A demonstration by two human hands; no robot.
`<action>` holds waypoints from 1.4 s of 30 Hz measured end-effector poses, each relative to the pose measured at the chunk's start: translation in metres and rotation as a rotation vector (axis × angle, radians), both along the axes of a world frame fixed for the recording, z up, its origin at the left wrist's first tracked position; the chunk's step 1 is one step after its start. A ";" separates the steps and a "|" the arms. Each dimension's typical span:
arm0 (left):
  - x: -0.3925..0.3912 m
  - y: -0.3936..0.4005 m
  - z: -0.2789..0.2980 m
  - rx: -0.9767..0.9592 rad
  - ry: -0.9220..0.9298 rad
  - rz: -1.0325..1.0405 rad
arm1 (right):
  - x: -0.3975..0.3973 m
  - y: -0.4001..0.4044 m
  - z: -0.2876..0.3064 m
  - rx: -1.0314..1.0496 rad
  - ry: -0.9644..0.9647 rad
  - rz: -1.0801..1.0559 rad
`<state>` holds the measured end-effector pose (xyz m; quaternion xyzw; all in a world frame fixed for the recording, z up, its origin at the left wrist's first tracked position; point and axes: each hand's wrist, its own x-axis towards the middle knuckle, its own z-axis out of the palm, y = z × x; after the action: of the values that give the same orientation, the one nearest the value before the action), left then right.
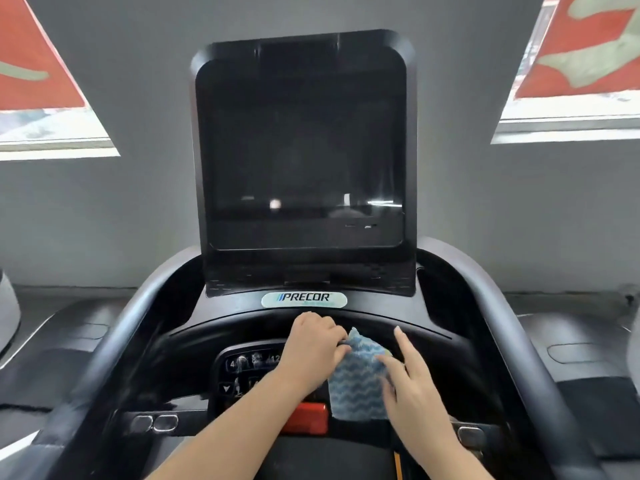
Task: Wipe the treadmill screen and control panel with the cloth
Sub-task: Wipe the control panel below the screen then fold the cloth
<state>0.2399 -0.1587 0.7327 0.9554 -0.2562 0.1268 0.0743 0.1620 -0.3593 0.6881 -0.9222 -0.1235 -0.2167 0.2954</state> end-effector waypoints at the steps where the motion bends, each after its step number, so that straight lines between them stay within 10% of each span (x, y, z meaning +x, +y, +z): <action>1: 0.000 0.000 -0.001 -0.025 -0.013 0.000 | -0.003 0.007 -0.005 -0.042 -0.065 0.041; 9: -0.016 0.060 -0.008 -0.220 -0.054 0.134 | 0.027 0.039 -0.014 -0.405 0.000 0.081; 26: -0.041 0.198 -0.017 -0.040 0.276 0.149 | 0.027 0.106 -0.025 -0.356 0.042 -0.365; 33: -0.046 0.199 -0.028 -0.080 0.349 0.083 | 0.045 0.184 -0.013 -0.523 0.074 -0.080; 42: -0.048 0.197 -0.037 -0.202 0.335 0.111 | 0.018 0.069 -0.025 -0.384 0.259 -0.449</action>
<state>0.1918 0.0387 0.6954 0.9635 -0.1733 -0.0049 0.2042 0.1801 -0.2903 0.6631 -0.9852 0.0831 -0.1303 0.0739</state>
